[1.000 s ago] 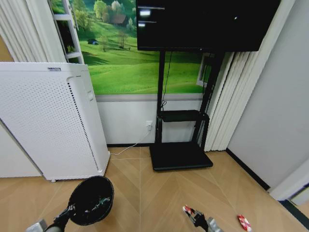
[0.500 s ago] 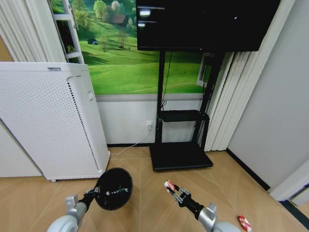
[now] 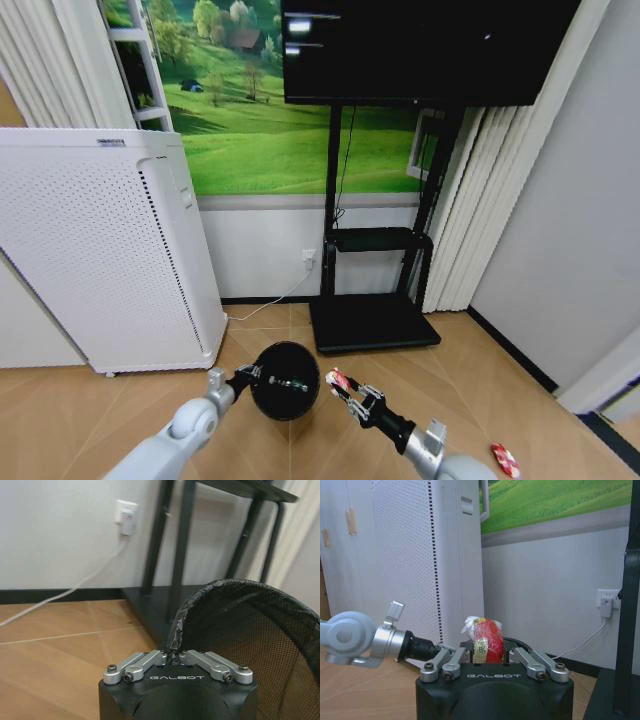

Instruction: Pick up the trash bin and place the garbage on the floor into it.

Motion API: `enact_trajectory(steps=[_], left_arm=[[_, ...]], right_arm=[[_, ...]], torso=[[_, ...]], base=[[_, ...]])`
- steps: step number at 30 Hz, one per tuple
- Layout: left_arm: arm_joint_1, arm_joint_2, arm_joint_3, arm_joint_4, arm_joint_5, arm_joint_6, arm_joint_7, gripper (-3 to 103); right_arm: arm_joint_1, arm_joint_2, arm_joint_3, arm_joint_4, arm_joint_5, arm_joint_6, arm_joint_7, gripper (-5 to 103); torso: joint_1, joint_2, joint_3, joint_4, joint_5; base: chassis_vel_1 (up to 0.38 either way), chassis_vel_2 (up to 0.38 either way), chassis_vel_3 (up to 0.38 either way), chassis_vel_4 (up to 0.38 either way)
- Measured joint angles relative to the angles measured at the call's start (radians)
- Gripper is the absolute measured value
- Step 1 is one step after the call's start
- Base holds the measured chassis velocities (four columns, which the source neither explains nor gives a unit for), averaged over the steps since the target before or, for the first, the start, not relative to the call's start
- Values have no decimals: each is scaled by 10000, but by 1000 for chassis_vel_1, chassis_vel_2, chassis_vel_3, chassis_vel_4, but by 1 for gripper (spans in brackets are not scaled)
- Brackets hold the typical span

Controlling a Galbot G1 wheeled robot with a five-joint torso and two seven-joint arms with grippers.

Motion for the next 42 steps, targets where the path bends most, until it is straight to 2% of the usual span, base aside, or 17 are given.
enact_trajectory(steps=[6,14,19,21,22,24,25,26,28,29,30,32,36,38,39,41,42], left_arm=[[-71,-160,822,-308,-80,95,226,4],[639,-262,361,-943,-186,210,341,4],[1036,-244,-92,-1186,-140,261,368,4],[1419,-216,-517,-1293,-28,271,433,4],[1419,-216,-517,-1293,-28,271,433,4],[1914,-193,-972,-1467,152,273,516,4],[1914,-193,-972,-1467,152,273,516,4],[2199,-211,-1208,-1597,208,272,518,4],[2412,-211,-1385,-1693,240,272,523,4],[2643,-186,-1624,-1789,317,272,551,4],[2643,-186,-1624,-1789,317,272,551,4],[3004,-159,-2240,-2032,279,232,462,4],[3145,-148,-2897,-2254,218,172,266,4],[3327,-192,-4025,-2435,709,108,389,4],[3327,-192,-4025,-2435,709,108,389,4],[3955,-321,-5295,-2771,655,66,398,4],[3955,-321,-5295,-2771,655,66,398,4]], right_arm=[[19,71,-172,-226,-443,-2,236,28],[-64,285,-367,-609,-688,32,432,25],[-180,343,-461,-570,-678,-14,557,39],[-256,362,-459,-452,-663,-20,565,50],[-256,362,-459,-452,-663,-20,565,50],[-357,364,-428,-398,-614,12,578,61],[-357,364,-428,-398,-614,12,578,61],[-371,367,-384,-383,-577,49,592,71],[-369,369,-340,-340,-499,68,599,71],[-349,368,-307,-296,-372,93,701,83],[-349,368,-307,-296,-372,93,701,83],[-324,560,-104,-203,-1,203,1248,93],[-649,910,320,107,487,-71,1788,99],[-1144,1418,753,331,452,-324,2363,100],[-1144,1418,753,331,452,-324,2363,100],[-1462,1802,959,476,354,-511,2603,100],[-1462,1802,959,476,354,-511,2603,100]], torso=[[-1,0,-1,2,-1],[-1,0,-1,3,-4],[-2,0,-2,2,-4],[-2,0,-2,3,-6],[-2,0,-2,3,-6],[-2,1,-2,1,-6],[-2,1,-2,1,-6],[-2,0,-2,2,-4],[-2,1,-2,3,-6],[-2,0,-1,4,-8],[-2,0,-1,4,-8],[-2,1,-2,5,-5],[-2,1,-2,4,-8],[-2,2,-2,-2,-6],[-2,2,-2,-2,-6],[-2,3,-2,0,-4],[-2,3,-2,0,-4]], base=[[0,0,0,0],[0,0,0,0],[0,0,0,0],[0,0,0,0],[0,0,0,0],[0,0,0,0],[0,0,0,0],[0,0,0,0],[0,0,0,0],[0,0,0,0],[0,0,0,0],[0,0,0,0],[0,0,0,0],[0,0,0,0],[0,0,0,0],[0,0,0,0],[0,0,0,0]])
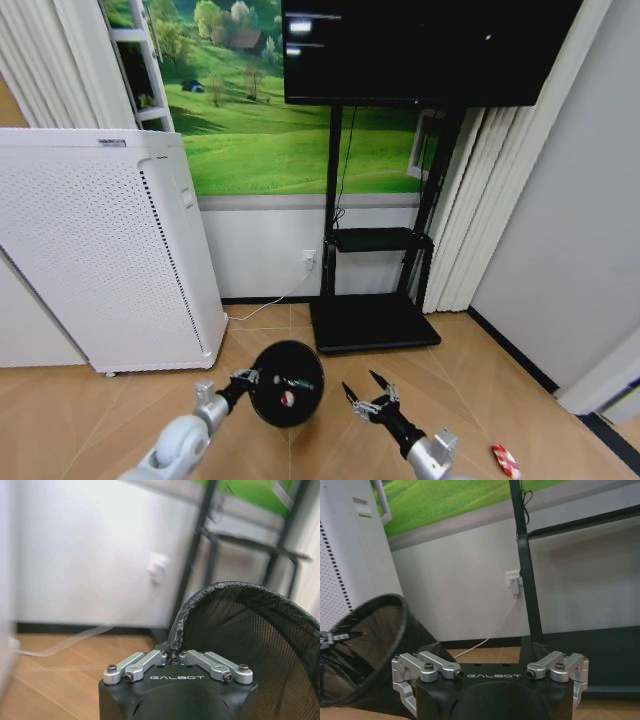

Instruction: Pick up the trash bin and place the garbage on the floor into it.

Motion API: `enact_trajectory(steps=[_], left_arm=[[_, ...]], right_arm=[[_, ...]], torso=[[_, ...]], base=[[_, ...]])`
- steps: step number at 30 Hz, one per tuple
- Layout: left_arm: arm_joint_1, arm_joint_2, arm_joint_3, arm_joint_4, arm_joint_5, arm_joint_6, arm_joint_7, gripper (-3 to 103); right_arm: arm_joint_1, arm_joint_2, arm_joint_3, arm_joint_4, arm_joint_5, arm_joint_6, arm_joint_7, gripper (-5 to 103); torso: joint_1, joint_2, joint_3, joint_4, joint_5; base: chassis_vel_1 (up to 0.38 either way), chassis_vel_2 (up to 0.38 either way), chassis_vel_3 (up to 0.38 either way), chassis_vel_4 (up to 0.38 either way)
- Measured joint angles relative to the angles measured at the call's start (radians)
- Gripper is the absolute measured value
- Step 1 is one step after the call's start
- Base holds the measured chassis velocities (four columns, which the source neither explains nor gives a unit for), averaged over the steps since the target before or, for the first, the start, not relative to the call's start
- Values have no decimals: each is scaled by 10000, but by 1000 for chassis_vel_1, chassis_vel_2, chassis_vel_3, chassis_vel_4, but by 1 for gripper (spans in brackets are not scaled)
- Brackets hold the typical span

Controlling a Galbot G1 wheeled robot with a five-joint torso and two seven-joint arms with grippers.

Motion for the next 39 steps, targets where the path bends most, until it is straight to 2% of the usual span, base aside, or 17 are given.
enact_trajectory(steps=[1,3,4,7,14,22,26,28,29,30,31,36,39], left_arm=[[514,-165,-690,-202,-31,-6,3,4],[1070,-472,-1465,-442,-49,-7,4,4],[1070,-472,-1465,-442,-49,-7,4,4],[2068,-1210,-2819,-877,-267,-7,10,4],[2699,-1639,-3950,-1197,-490,21,45,4],[2825,-1749,-4149,-1293,-606,44,57,4],[2825,-1790,-4154,-1320,-634,60,60,4],[2877,-1793,-4100,-1393,-646,77,59,4],[2877,-1793,-4100,-1393,-646,77,59,4],[2986,-1877,-4116,-1478,-636,79,59,4],[3095,-1961,-4188,-1547,-618,79,62,4],[3345,-2144,-4352,-1603,-536,54,119,4],[3462,-2245,-4384,-1647,-468,32,192,4]], right_arm=[[-154,147,52,60,-67,42,25,100],[-286,282,91,68,-273,142,24,100],[-286,282,91,68,-273,142,24,100],[-365,583,87,-378,-673,293,-43,100],[-95,784,39,-1787,-1246,504,-99,100],[190,605,49,-2334,-1419,495,431,100],[475,500,105,-2850,-1945,410,980,100],[1094,369,166,-3905,-2547,9,1652,100],[1094,369,166,-3905,-2547,9,1652,100],[1752,291,144,-4845,-2509,-485,2280,100],[2143,179,150,-5473,-2461,-692,2544,100],[2604,-95,424,-6469,-2399,-650,2698,100],[2716,-375,843,-7266,-2403,-487,2518,100]], torso=[[0,0,0,3,-4],[0,0,0,4,-4],[0,0,0,4,-4],[0,0,0,7,-6],[0,0,0,3,-1],[0,0,1,1,-2],[1,0,1,-1,1],[1,-1,1,1,2],[1,-1,1,1,2],[1,-2,1,3,0],[1,-2,1,2,2],[1,-3,2,8,0],[2,-3,2,4,2]], base=[[0,0,0,0],[-4,-15,41,17],[-8,-30,81,34],[-39,-48,75,60],[-140,-147,137,145],[-202,-183,188,177],[-56,-46,40,44],[25,22,-32,-22],[50,45,-63,-44],[33,45,-63,-56],[51,29,-31,-56],[21,12,-7,-10],[0,0,0,0]])
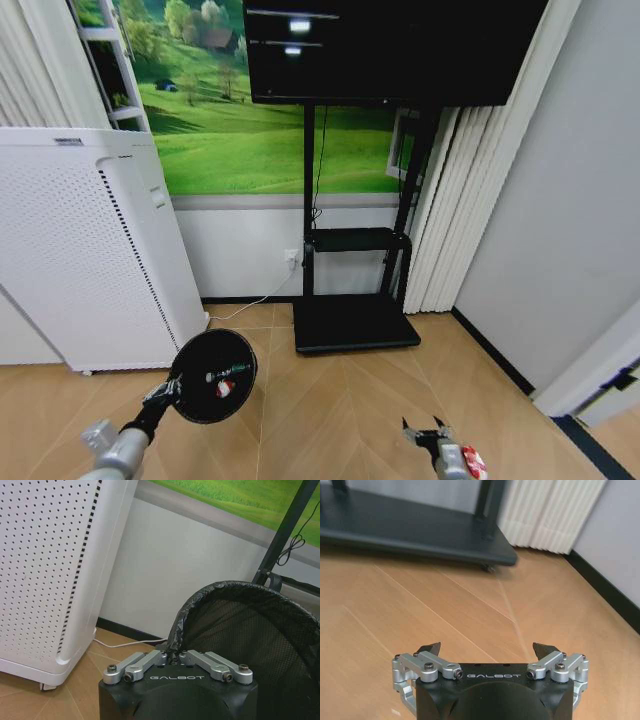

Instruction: Pick up the trash bin and place the garbage on the floor into it.

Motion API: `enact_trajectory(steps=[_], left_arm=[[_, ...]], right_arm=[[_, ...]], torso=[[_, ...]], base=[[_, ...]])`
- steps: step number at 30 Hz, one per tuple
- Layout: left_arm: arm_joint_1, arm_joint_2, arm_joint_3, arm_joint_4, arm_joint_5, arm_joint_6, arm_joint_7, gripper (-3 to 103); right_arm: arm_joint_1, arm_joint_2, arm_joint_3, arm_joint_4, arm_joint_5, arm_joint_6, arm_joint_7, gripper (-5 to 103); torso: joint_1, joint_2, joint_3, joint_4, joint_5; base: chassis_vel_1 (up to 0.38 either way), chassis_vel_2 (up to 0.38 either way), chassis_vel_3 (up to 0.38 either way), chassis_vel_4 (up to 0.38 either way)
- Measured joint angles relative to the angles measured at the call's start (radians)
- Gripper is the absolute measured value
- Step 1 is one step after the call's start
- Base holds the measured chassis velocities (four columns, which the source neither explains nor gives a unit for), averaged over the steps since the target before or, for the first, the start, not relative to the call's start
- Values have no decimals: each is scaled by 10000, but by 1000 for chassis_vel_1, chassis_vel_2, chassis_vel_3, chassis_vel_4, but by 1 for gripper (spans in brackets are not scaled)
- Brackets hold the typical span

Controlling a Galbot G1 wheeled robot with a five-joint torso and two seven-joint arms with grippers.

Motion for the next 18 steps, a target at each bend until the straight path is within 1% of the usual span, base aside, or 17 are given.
enact_trajectory(steps=[2,3,4,5,6,7,9,10,11,14,18], left_arm=[[12,-85,-1,-34,16,-10,13,4],[12,-85,-1,-34,16,-10,13,4],[8,-118,2,-33,39,-11,13,4],[-1,-154,19,-32,68,-15,14,4],[-20,-202,57,-8,107,-25,20,4],[-20,-202,57,-8,107,-25,20,4],[-39,-284,136,53,193,-35,24,4],[-39,-284,136,53,193,-35,24,4],[-38,-318,201,60,224,-38,24,4],[-24,-306,278,34,255,-40,15,4],[2,-260,300,8,258,-40,13,4]], right_arm=[[11,-310,280,-694,-39,151,-312,100],[11,-310,280,-694,-39,151,-312,100],[10,-452,350,-1022,-43,241,-444,100],[30,-557,381,-1401,-56,447,-498,100],[99,-592,370,-1873,-163,724,-501,103],[99,-592,370,-1873,-163,724,-501,103],[232,-638,279,-2663,-326,1055,-594,98],[232,-638,279,-2663,-326,1055,-594,98],[392,-624,222,-3090,-342,1130,-620,95],[927,-509,64,-3948,-300,1192,-600,91],[1373,-445,-68,-4573,-394,1335,-598,88]], torso=[[0,0,0,-3,-1],[0,0,0,-3,-1],[0,0,0,-4,0],[0,1,-1,-3,-6],[-1,1,-1,-4,-6],[-1,1,-1,-4,-6],[0,0,0,-3,4],[0,0,0,-3,4],[0,0,-1,-4,-4],[0,1,-1,-3,2],[0,0,0,-2,-2]], base=[[0,0,0,0],[0,0,0,0],[0,0,0,0],[0,0,0,0],[0,0,0,0],[0,0,0,0],[0,0,0,0],[0,0,0,0],[0,0,0,0],[0,0,0,0],[0,0,0,0]])
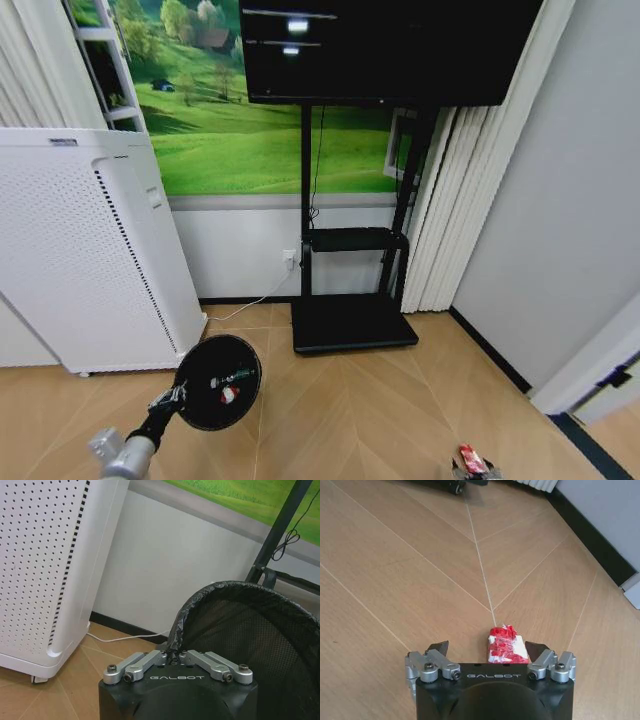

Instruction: Pick up the trash bin and place the garbage on the floor into it.

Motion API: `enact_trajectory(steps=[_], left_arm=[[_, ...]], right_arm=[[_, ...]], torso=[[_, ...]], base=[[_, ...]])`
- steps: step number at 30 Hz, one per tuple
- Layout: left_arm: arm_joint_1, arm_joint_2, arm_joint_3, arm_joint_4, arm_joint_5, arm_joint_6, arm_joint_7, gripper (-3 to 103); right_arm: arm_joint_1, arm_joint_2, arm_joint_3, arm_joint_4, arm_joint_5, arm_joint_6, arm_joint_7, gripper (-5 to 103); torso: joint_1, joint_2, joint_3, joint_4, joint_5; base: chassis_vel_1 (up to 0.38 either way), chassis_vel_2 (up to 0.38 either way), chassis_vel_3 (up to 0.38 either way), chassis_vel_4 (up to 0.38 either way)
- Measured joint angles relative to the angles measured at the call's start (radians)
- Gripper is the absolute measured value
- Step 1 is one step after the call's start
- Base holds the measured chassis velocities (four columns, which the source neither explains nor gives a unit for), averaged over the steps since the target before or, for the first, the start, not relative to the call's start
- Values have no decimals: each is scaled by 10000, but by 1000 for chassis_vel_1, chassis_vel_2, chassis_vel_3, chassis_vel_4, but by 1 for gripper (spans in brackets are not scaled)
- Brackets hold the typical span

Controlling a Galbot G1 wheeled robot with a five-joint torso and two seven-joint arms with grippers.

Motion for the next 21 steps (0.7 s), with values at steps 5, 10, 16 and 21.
enact_trajectory(steps=[5,10,16,21], left_arm=[[172,-19,-71,-52,17,-17,19,4],[279,-70,-153,-74,25,-50,41,4],[349,-149,-209,-86,57,-79,81,4],[364,-227,-185,-99,85,-83,81,4]], right_arm=[[780,11,-207,-1063,-110,154,-8,82],[1393,18,-242,-2068,-292,382,-3,82],[1915,-159,-320,-3254,-200,588,-40,82],[2086,-101,-323,-3520,-151,615,-130,73]], torso=[[0,1,0,1,-1],[0,1,0,2,0],[0,0,0,-1,-5],[0,2,-1,0,-12]], base=[[0,0,0,0],[0,0,0,0],[0,0,0,0],[0,0,0,0]])
